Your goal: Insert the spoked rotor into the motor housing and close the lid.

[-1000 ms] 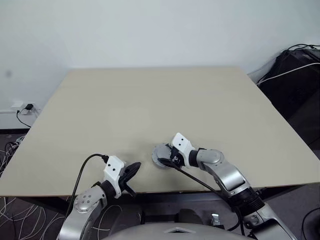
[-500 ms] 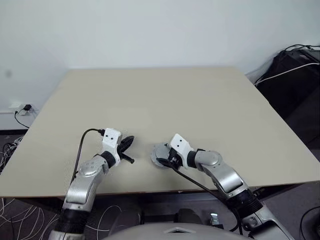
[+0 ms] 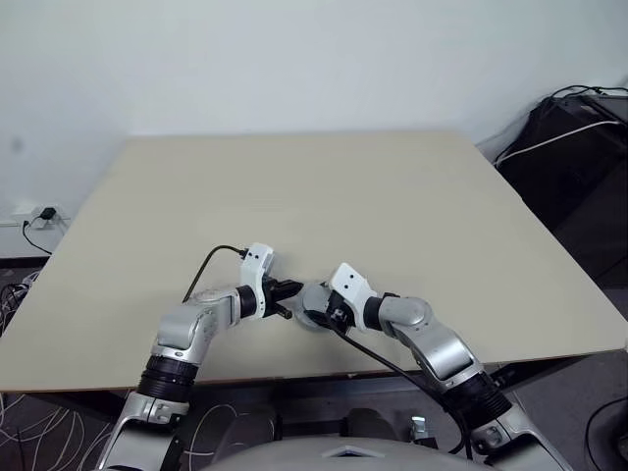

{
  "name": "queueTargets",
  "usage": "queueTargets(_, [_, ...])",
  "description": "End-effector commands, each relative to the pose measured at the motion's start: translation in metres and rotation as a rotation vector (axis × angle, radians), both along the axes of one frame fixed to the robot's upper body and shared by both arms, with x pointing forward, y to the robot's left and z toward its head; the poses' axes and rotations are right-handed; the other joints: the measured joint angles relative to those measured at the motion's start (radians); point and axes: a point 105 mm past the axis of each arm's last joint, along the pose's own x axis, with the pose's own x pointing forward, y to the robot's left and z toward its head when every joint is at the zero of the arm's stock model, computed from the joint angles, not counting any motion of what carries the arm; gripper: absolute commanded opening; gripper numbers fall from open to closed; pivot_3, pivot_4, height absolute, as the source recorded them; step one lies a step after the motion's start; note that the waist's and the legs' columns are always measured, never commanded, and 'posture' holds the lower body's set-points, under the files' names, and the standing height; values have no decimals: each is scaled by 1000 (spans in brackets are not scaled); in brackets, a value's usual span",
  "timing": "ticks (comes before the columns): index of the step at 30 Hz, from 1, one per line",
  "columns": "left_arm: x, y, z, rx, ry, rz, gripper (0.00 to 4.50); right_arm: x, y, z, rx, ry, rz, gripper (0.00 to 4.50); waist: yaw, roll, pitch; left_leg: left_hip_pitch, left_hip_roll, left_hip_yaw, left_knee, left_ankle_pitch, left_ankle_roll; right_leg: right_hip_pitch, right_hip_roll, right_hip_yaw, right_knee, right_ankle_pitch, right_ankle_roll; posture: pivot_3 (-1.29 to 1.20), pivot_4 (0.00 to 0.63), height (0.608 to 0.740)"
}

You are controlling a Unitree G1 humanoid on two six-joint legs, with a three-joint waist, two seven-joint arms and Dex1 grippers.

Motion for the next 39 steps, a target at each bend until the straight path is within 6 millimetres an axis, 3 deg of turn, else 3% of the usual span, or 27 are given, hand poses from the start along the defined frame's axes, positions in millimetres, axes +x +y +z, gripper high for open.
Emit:
queueTargets(1, [-2, -10, 2, 30, 8, -37, 0, 2, -7, -3, -38, -6, -33, 3228, 0, 0, 0, 0, 0, 0, 0, 0, 0, 0, 0, 0, 0, 0, 0, 0, 0, 740])
queueTargets(7, [-16, -7, -20, 140, 78, -49, 0, 2, -8, -2, -39, -8, -38, 3228, 0, 0, -3, 0, 0, 0, 0, 0, 0, 1, 0, 0, 0, 0, 0, 0, 0, 740])
queueTargets(17, [-25, 6, -25, 179, 100, -36, 0, 4, -6, -1, -37, -9, -30, 3228, 0, 2, -7, 1, 0, -1, 0, 0, 0, 2, -1, 0, -1, -2, -3, 0, 0, 740])
queueTargets(29, [-25, -15, -19, 69, 102, -9, 0, 1, -3, 2, -11, -3, -19, 3228, 8, 2, -7, 2, -1, -1, 0, 0, 0, 3, -2, 0, -1, -2, -4, 0, 0, 740])
queueTargets(33, [-25, -18, -19, 55, 103, 1, 0, 1, -4, 10, 23, -14, -29, 4482, 16, 2, -7, 2, -1, -1, 0, 0, 0, 3, -3, -1, -1, -2, -3, 0, 0, 740])
queueTargets(39, [-24, -18, -18, 51, 100, 5, 0, 4, -11, 36, 65, -92, -58, 4482, 27, 2, -7, 0, -1, -1, 0, 0, 0, 3, -3, -1, -3, -2, -3, 0, 0, 740])
